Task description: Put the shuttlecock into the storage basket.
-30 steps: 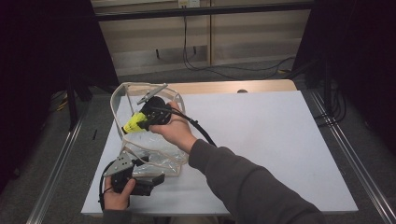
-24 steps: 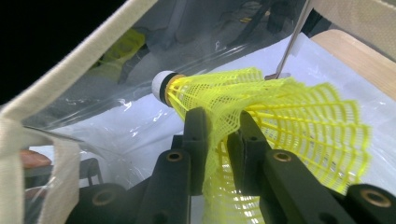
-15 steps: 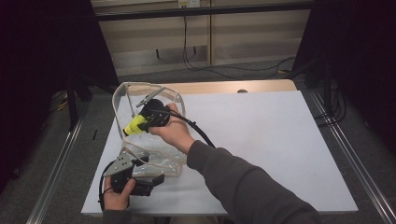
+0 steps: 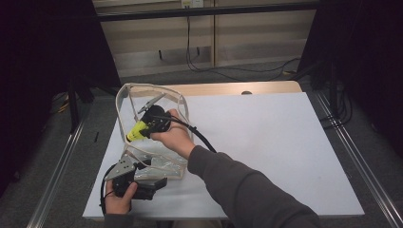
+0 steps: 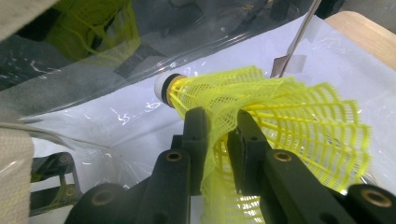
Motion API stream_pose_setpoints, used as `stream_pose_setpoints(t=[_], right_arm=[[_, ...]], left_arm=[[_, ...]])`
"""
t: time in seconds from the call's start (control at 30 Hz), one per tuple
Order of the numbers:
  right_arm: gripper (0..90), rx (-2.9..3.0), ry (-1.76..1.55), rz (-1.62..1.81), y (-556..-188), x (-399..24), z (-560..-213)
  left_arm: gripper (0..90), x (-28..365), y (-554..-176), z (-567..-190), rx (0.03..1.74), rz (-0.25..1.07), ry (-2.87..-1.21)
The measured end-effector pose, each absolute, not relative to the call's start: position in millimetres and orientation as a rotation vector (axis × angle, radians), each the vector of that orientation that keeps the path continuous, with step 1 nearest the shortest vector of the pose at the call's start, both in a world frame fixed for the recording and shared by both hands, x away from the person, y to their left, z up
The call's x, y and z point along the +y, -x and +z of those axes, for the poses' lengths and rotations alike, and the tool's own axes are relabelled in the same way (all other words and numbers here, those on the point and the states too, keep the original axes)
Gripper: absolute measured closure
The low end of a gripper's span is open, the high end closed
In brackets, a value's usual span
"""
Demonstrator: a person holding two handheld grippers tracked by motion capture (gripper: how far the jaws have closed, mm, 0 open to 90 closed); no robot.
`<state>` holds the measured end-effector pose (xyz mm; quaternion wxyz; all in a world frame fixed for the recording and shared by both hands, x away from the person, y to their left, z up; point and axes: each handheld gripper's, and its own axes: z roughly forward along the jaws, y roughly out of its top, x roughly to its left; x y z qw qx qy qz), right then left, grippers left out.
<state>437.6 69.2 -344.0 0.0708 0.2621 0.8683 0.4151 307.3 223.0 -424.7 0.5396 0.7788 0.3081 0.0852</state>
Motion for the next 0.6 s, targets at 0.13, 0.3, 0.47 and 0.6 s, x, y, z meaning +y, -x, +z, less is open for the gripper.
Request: stream_pose_setpoints(t=[0.13, 0.3, 0.47, 0.6], right_arm=[[77.5, 2.611, -0.794, 1.247, -439.4, 69.2, -346.8], [77.5, 2.617, -0.791, 1.230, -440.5, 69.8, -350.3], [77.3, 2.619, -0.791, 1.207, -441.2, 70.3, -352.4], [77.3, 2.622, -0.791, 1.198, -442.2, 69.6, -353.8]], left_arm=[[3.7, 222.8, -307.0, -424.6, 0.736, 0.210, -1.851], [3.8, 222.3, -306.4, -424.6, 0.744, 0.216, -1.854], [3.7, 222.1, -306.4, -424.5, 0.743, 0.218, -1.852], [3.7, 222.0, -306.4, -424.5, 0.743, 0.217, -1.852]])
